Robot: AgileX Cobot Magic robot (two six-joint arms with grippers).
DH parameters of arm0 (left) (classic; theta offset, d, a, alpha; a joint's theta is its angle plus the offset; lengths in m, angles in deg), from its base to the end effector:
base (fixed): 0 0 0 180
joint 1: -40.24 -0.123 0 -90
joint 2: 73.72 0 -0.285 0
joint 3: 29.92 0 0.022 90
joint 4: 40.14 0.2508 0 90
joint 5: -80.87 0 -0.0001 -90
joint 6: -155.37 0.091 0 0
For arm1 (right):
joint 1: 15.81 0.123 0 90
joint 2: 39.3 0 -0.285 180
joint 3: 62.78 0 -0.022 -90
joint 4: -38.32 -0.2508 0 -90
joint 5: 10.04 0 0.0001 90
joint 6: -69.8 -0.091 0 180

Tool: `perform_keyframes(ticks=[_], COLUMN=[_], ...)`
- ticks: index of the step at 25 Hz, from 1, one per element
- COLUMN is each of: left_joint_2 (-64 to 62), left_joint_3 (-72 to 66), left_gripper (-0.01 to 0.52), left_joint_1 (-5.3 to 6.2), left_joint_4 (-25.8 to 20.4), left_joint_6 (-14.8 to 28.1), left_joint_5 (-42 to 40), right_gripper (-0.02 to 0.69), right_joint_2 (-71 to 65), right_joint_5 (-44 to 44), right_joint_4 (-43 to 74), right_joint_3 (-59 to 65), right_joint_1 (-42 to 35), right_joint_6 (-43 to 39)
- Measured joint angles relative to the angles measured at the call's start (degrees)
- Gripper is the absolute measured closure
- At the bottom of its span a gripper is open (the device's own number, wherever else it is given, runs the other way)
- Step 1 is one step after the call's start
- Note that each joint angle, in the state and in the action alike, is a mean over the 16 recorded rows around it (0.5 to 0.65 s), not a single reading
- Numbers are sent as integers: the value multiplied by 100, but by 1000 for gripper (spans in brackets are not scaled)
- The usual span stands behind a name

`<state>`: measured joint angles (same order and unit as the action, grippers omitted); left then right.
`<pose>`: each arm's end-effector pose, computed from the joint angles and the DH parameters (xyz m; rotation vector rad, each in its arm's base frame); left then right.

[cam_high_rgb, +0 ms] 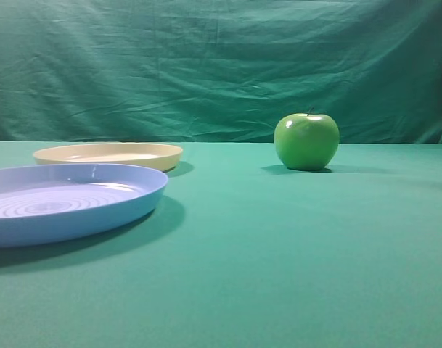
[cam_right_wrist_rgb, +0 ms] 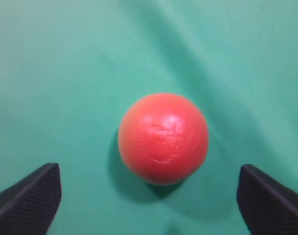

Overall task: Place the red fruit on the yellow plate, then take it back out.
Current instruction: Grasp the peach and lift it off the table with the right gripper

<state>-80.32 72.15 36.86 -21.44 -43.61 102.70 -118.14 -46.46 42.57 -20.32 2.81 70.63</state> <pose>0.0508 0.0139 0.1776 -0.1625 1.8309 0.1324 0.1956 0.0617 0.2070 -0.5334 2.6969 0.0079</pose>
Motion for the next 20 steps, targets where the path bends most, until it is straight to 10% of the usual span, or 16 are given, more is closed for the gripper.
perform_keyframes(ticks=[10,20], left_joint_2=[0,0], left_joint_3=[0,0], left_gripper=[514,514], left_joint_1=[0,0], left_joint_4=[0,0], left_joint_6=[13,18], left_joint_5=[0,0], right_gripper=[56,305], right_joint_2=[-950,-1433], right_joint_5=[691,828], right_joint_4=[473,452], right_joint_3=[-12,-311], right_joint_1=[0,13], right_joint_6=[-833,-1032])
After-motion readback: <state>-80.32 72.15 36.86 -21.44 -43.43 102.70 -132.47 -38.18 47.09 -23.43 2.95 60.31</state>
